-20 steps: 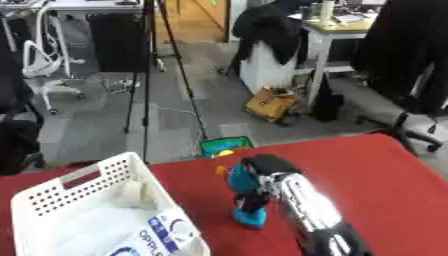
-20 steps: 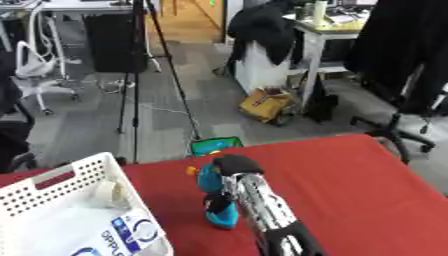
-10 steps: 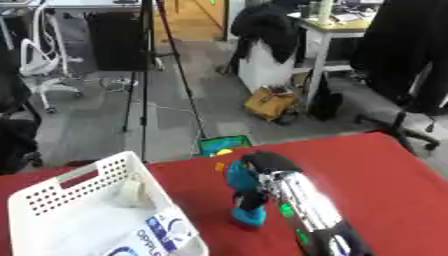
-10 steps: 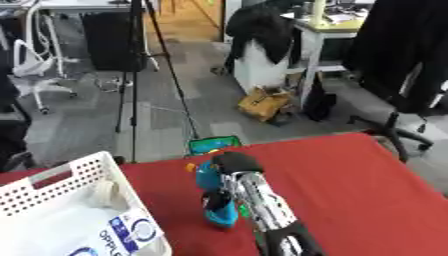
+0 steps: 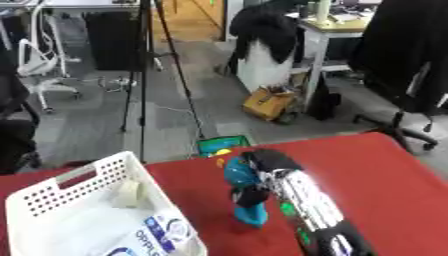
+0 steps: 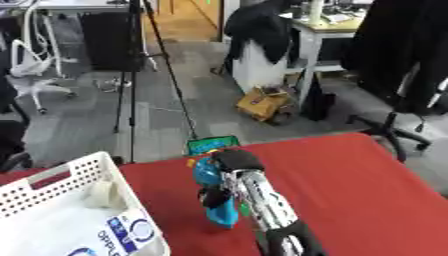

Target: Pick up objects on the table and place them in the box.

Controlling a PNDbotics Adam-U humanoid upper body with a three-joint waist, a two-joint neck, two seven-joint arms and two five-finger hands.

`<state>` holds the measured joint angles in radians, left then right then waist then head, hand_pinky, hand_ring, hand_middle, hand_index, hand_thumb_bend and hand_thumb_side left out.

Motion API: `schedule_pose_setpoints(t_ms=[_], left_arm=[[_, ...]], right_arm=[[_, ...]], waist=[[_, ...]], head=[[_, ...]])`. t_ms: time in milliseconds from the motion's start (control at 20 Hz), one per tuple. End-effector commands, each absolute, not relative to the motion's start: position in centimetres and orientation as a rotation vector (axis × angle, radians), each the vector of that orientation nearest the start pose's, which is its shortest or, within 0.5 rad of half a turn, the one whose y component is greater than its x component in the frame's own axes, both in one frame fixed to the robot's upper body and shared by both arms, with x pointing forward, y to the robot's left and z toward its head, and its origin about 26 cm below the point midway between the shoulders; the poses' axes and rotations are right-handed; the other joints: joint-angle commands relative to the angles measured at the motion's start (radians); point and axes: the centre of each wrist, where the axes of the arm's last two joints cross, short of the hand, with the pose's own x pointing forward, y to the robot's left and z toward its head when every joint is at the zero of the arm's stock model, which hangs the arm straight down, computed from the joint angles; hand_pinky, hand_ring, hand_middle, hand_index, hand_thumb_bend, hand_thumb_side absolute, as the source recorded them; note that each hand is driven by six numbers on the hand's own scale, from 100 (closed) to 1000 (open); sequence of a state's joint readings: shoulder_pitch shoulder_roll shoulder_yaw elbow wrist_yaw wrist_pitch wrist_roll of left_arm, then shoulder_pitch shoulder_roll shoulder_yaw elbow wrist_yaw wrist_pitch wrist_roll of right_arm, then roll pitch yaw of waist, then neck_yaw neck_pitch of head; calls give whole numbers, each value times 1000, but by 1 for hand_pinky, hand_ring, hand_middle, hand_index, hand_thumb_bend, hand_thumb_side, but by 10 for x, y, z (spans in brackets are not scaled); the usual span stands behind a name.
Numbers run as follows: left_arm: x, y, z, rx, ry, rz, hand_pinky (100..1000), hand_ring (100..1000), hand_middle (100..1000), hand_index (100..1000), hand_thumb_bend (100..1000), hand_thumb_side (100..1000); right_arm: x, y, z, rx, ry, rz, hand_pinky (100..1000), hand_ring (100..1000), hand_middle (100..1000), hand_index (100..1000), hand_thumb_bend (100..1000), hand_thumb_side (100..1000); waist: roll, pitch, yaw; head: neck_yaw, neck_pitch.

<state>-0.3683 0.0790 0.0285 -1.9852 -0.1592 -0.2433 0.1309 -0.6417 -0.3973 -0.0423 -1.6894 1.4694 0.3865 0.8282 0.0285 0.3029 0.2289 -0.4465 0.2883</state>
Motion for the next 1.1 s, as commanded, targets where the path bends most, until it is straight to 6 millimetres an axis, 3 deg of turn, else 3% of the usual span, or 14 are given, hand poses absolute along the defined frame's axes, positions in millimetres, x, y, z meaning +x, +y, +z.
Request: schedule_pose_setpoints(t_ms=[50,600,1100], left_arm=[[306,221,207,172,-2614,-73,821,797,801,809,100,1000],[306,221,205,170,-2608,-76,824,798,802,810,100,1000],[306,222,205,180,-2607,-89,823,797,801,811,100,1000]], right_arm=[[364,-274,274,-1295,-963,937,373,425,337,433,100,454],[354,-276,286,-1346,-1002,906,343,381,298,393,100,444],[333,-280,314,-1425,-1084,907,336,372,290,388,100,451]], waist=[[10,-4,0],[8,-7,-1],[-5,-26,3]], head=[[-6,-13],[-6,-6],[-5,7]])
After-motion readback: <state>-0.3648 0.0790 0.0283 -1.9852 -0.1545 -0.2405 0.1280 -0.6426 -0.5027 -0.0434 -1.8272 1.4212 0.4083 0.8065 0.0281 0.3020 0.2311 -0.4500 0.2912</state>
